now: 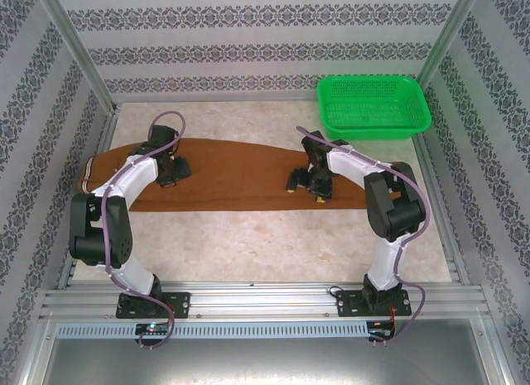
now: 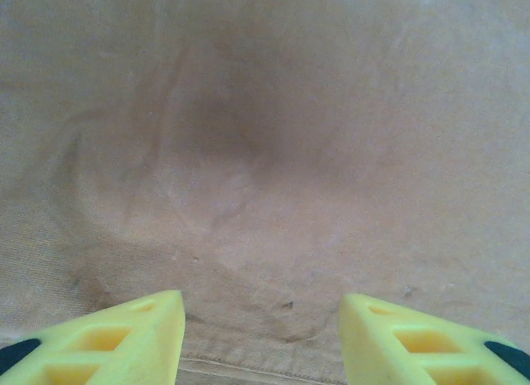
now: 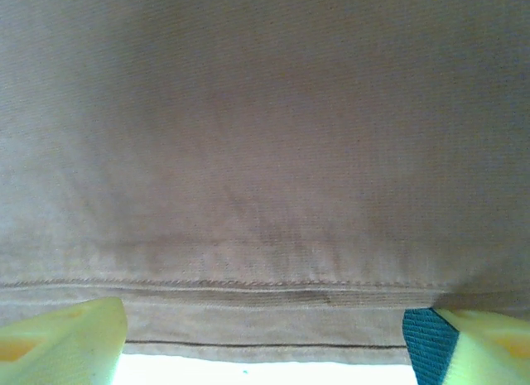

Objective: Roll up the long pants

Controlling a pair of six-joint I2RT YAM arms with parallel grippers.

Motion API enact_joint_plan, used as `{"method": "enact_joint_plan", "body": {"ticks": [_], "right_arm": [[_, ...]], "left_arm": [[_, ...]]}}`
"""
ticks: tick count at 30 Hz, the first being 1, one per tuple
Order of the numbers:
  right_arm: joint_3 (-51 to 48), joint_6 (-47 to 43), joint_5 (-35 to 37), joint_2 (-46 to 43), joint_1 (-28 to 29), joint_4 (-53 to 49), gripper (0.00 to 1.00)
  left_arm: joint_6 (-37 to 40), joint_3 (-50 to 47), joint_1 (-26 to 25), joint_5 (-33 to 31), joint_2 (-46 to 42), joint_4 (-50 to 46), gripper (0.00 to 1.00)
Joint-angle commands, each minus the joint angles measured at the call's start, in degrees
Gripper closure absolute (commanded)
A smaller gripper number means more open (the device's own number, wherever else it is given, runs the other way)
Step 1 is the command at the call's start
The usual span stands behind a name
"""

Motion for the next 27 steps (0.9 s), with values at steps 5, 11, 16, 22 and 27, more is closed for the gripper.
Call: {"method": "enact_joint_plan", "body": {"ticks": [5, 11, 16, 22, 27], "right_arm": [[-1.1, 2.2, 2.1, 1.5, -3.0, 1.7, 0.17], [-1.3, 3.3, 3.3, 1.4, -3.8, 2.6, 0.21], [-1.1, 3.7, 2.9, 2.5, -4.0, 3.8, 0.38], [-2.2, 4.5, 1.9, 1.8, -4.2, 4.8, 1.0], [-5.7, 4.2, 4.0, -5.4, -3.9, 2.4, 1.0]], "left_arm": [[1.5, 0.7, -0.2, -0.1, 0.7, 0.3, 0.49], [1.7, 1.3, -0.2, -0.6, 1.6, 0.2, 0.5], [1.8, 1.9, -0.1, 0.2, 3.3, 0.6, 0.52], [1.7, 2.1, -0.1, 0.7, 4.3, 1.0, 0.53], [1.8, 2.1, -0.1, 0.2, 4.4, 0.7, 0.56]]}}
